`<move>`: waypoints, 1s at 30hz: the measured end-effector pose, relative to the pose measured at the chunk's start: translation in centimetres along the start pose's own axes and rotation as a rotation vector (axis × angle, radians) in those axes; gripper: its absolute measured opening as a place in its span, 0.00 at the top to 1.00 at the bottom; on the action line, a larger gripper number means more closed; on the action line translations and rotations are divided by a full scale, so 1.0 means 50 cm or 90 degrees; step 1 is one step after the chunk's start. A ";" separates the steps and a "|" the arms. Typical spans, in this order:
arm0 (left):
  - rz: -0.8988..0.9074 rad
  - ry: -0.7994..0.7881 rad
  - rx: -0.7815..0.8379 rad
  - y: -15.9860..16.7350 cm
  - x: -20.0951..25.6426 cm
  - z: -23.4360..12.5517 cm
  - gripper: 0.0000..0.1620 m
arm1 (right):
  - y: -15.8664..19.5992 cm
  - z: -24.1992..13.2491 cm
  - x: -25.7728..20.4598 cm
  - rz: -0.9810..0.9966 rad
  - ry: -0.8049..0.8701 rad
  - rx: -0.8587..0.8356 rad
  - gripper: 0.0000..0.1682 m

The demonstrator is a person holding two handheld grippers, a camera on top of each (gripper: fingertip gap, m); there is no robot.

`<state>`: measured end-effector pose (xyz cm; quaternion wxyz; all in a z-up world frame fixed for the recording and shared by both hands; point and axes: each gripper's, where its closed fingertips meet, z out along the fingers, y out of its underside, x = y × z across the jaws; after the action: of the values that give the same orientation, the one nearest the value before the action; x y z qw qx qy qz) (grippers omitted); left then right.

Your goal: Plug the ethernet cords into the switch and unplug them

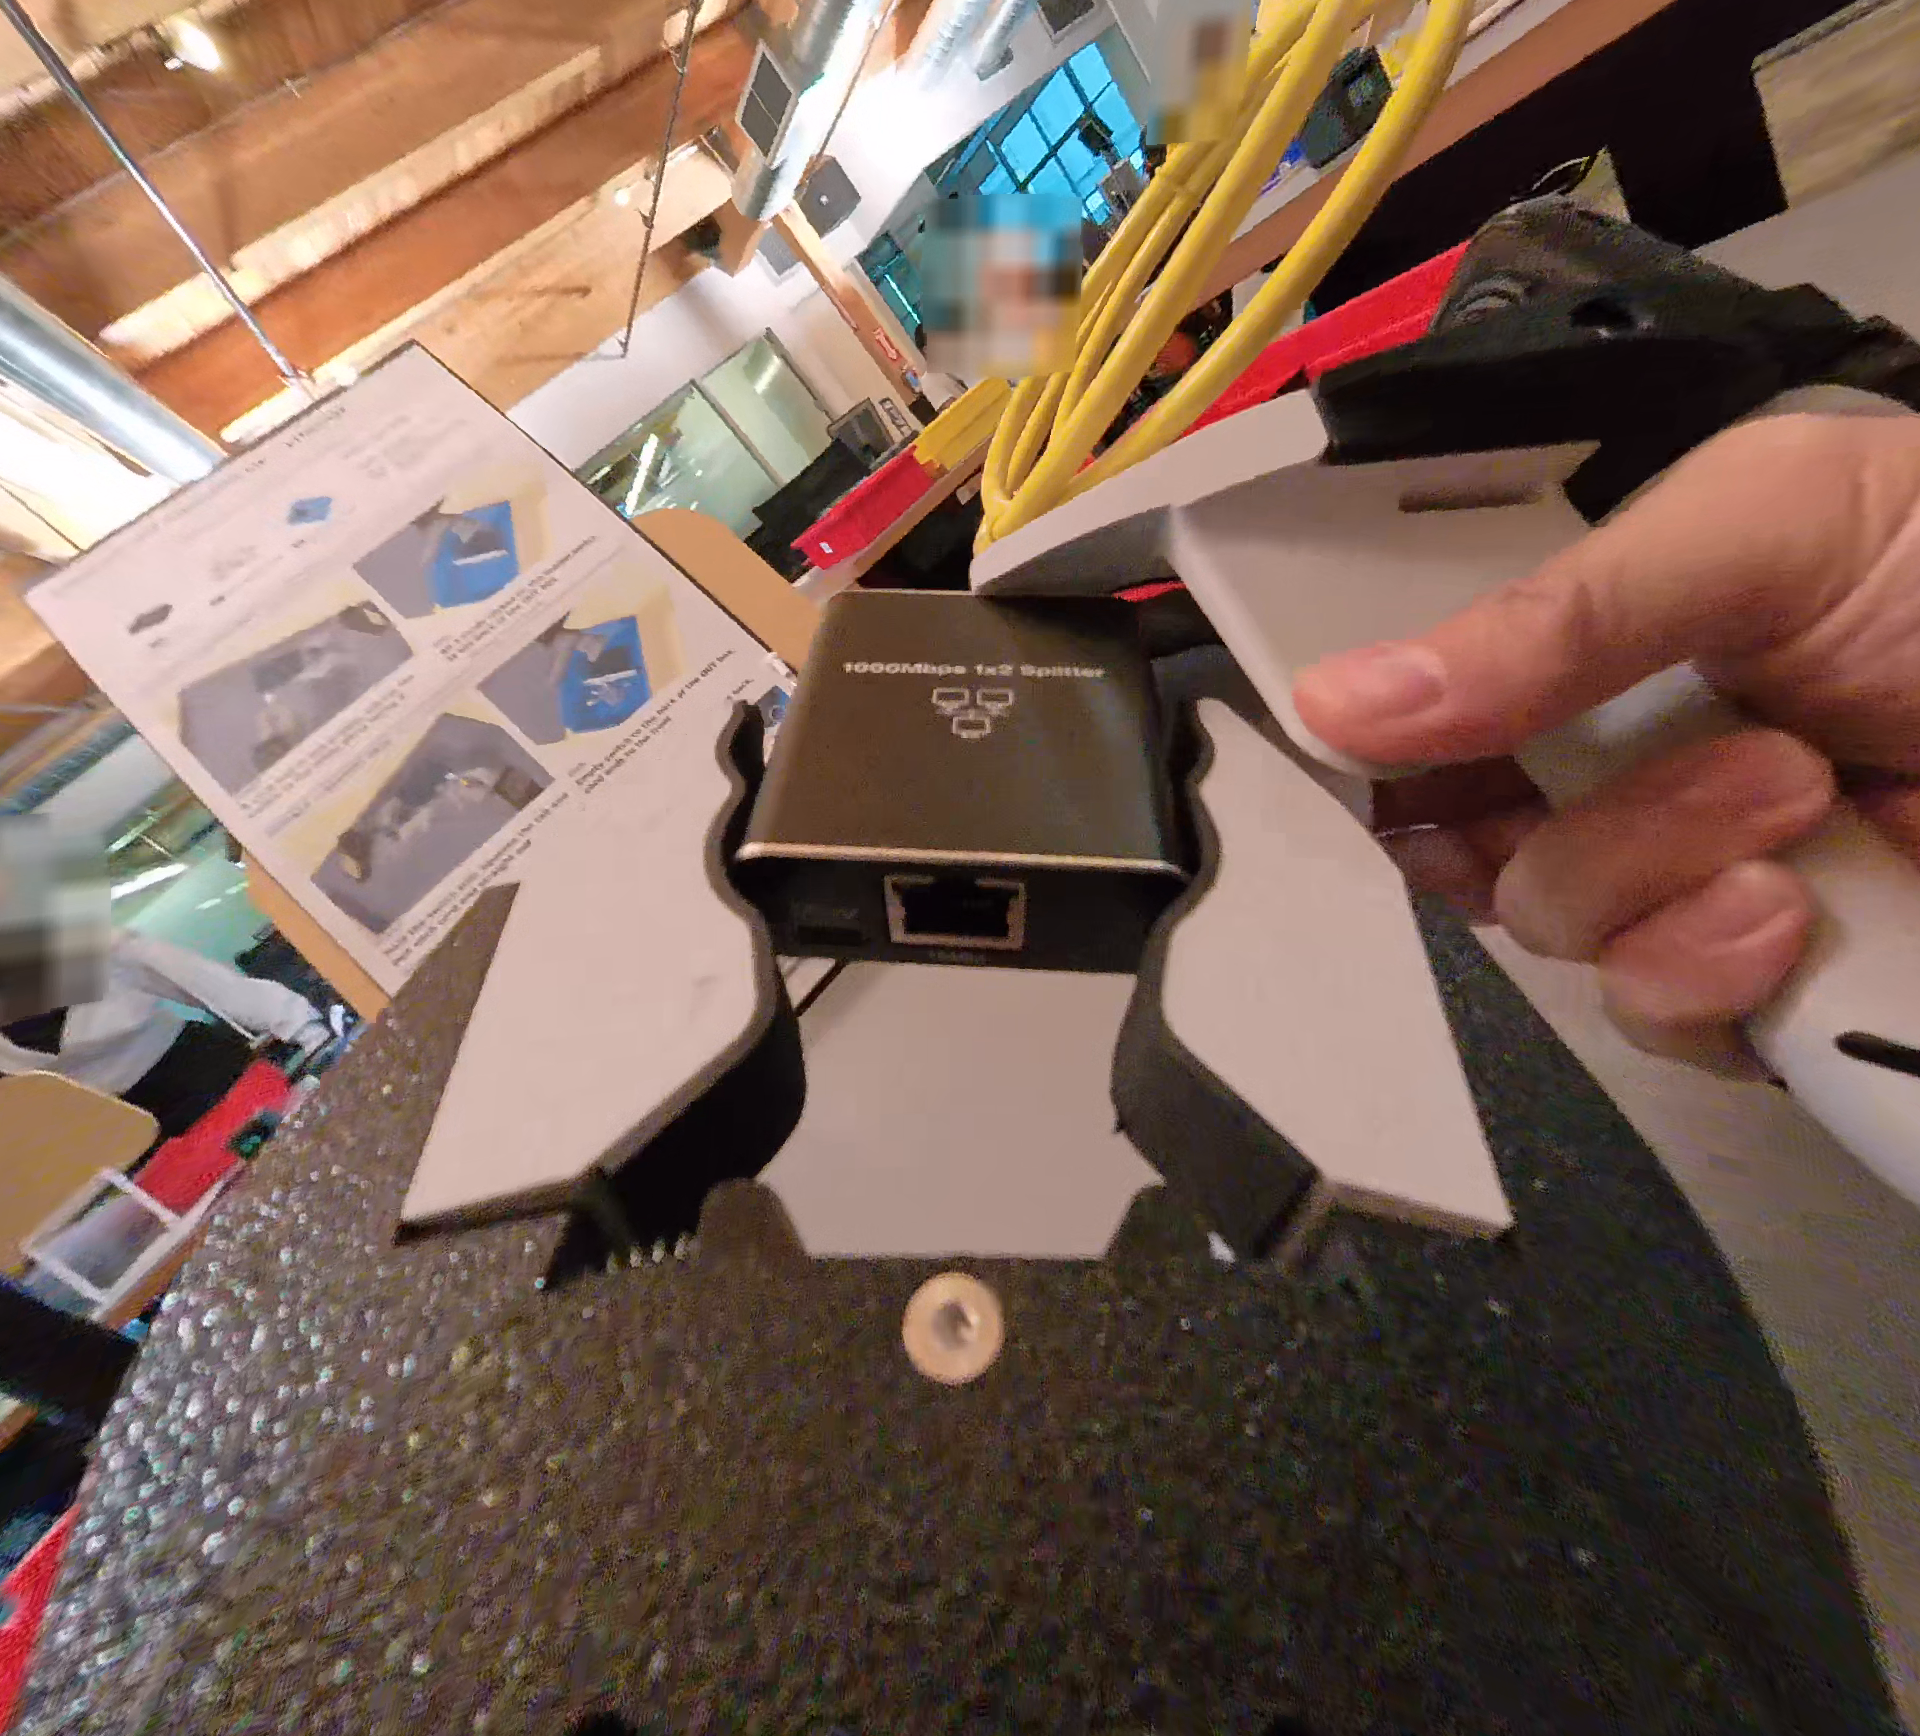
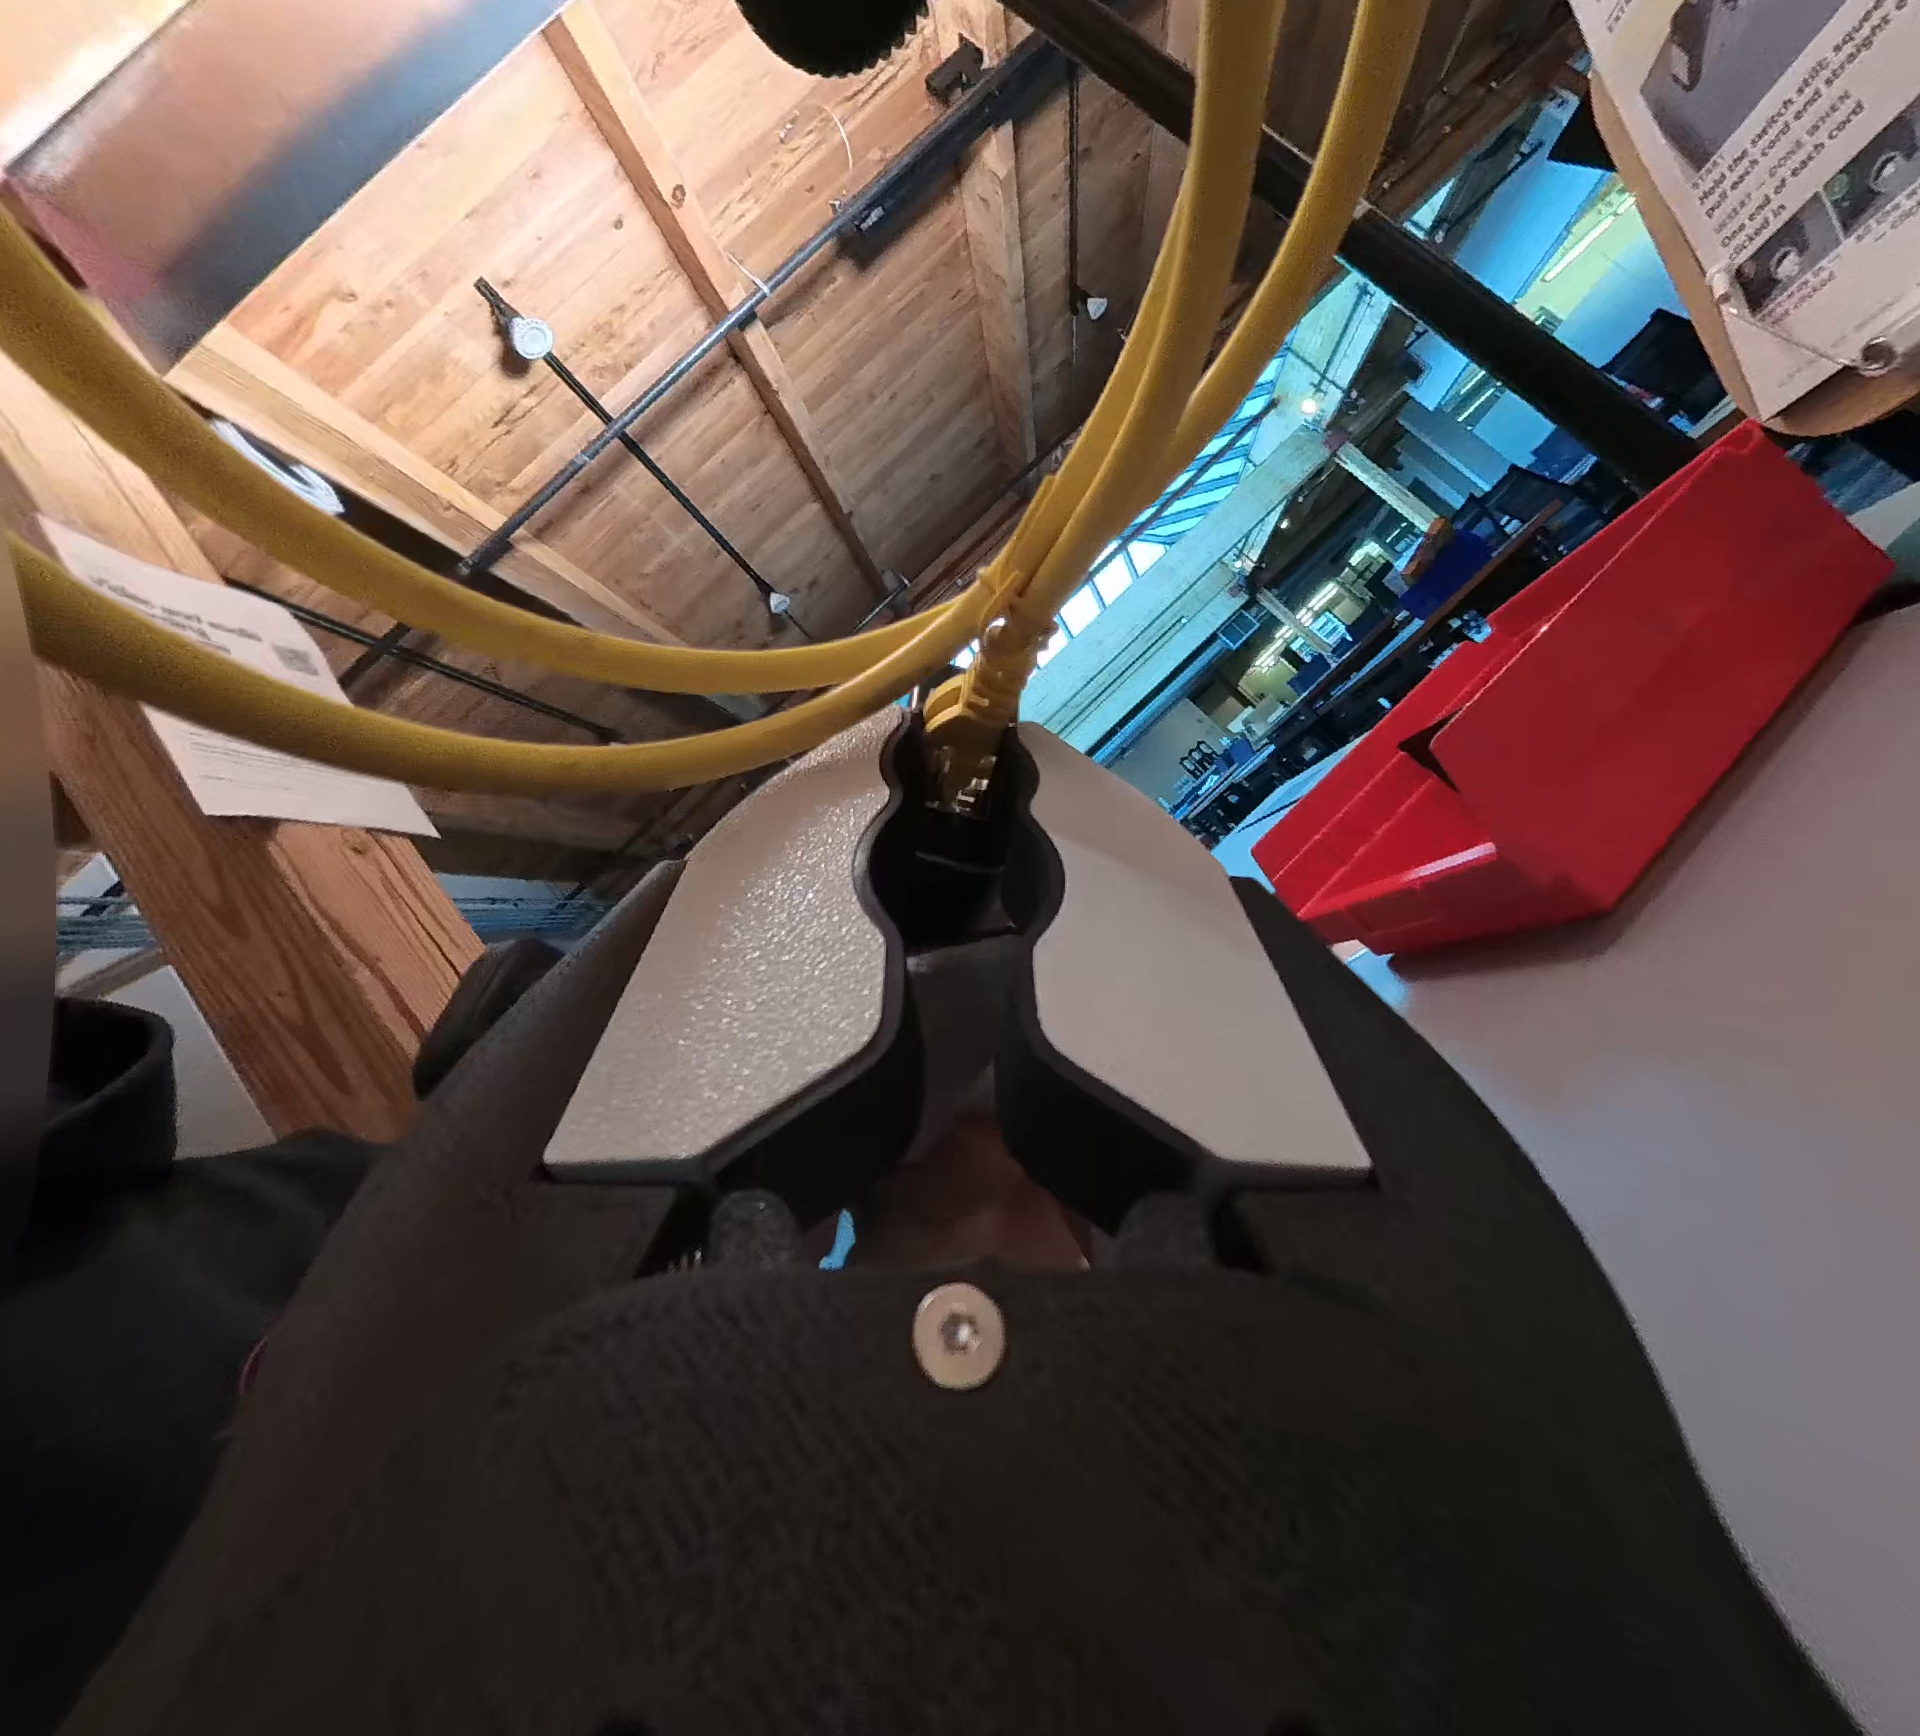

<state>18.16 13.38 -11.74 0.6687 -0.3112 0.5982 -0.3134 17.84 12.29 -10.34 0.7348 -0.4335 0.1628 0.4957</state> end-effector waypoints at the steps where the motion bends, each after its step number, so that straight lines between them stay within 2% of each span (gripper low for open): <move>1: 0.015 -0.006 0.003 0.000 -0.002 -0.001 0.54 | 0.001 0.002 -0.002 0.005 -0.003 -0.003 0.92; 3: 0.002 -0.002 0.001 0.000 -0.001 -0.001 0.54 | 0.001 0.001 0.000 0.018 -0.003 0.003 0.92; 6: -0.102 0.032 -0.005 0.012 0.008 0.003 0.54 | 0.001 -0.002 0.011 0.028 0.015 0.009 0.92; 11: -0.013 -0.005 -0.007 0.003 0.003 -0.001 0.54 | 0.000 0.000 0.003 0.018 0.000 0.012 0.92; 18: -0.103 0.049 -0.020 0.023 0.018 0.007 0.54 | 0.001 -0.008 0.022 -0.011 0.032 -0.010 0.92; 21: -0.007 0.014 -0.025 0.019 0.011 0.004 0.54 | 0.001 -0.007 0.019 0.027 0.010 0.008 0.92; 26: -0.115 0.051 -0.025 0.024 0.018 0.006 0.54 | 0.001 -0.008 0.026 0.039 0.021 0.010 0.92; 30: -0.021 0.019 -0.030 0.018 0.012 0.004 0.54 | 0.000 -0.007 0.021 0.034 0.012 0.013 0.92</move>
<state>18.48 13.45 -12.82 0.6469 -0.3321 0.6103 -0.3143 18.40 12.63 -11.23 0.7241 -0.4261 0.1863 0.5094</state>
